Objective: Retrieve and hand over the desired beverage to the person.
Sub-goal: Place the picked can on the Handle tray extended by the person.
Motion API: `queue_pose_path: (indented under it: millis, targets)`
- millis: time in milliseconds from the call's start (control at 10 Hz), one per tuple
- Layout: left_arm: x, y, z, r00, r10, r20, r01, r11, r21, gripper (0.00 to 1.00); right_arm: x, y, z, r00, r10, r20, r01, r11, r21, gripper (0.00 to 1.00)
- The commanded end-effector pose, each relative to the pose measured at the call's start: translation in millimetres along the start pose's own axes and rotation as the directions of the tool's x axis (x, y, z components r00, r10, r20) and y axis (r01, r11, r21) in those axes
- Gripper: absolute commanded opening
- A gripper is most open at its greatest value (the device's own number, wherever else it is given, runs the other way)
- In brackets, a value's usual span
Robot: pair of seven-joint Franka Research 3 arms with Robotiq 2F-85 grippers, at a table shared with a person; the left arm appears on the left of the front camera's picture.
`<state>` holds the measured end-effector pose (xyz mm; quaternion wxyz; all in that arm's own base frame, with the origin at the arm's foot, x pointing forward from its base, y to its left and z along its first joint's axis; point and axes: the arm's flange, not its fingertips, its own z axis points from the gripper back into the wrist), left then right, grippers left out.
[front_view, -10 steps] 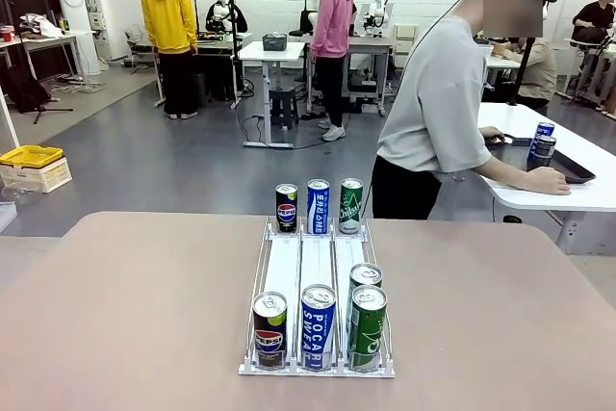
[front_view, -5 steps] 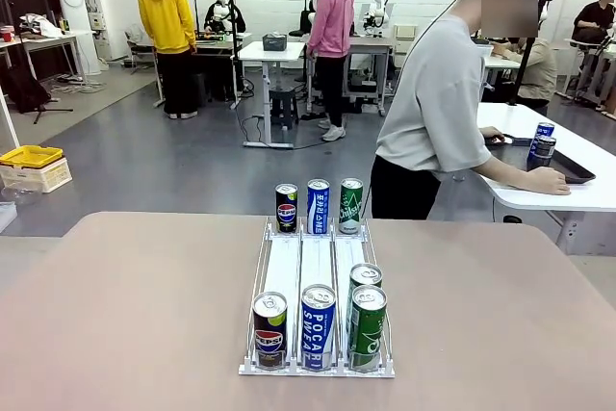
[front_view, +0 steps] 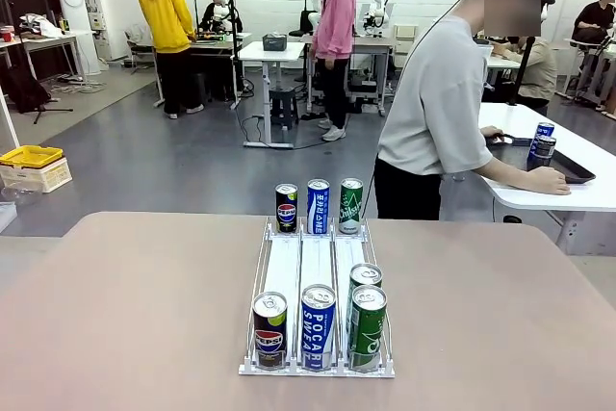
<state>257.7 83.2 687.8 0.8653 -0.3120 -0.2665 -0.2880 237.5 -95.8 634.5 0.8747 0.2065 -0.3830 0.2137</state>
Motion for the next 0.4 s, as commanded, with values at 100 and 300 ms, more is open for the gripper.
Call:
queue_pose_path:
  millis: [100, 300]
  targets:
    - [1.0, 0.4, 0.7, 1.0, -0.009, 0.003, 0.009, 1.0, -0.015, 1.0, 0.4, 0.0, -1.3, 1.0, 0.006, 0.007, -0.006, 1.0, 0.022, 1.0]
    - [1.0, 0.4, 0.7, 1.0, -0.009, 0.003, 0.009, 1.0, -0.015, 1.0, 0.4, 0.0, -1.3, 1.0, 0.006, 0.007, -0.006, 1.0, 0.022, 1.0]
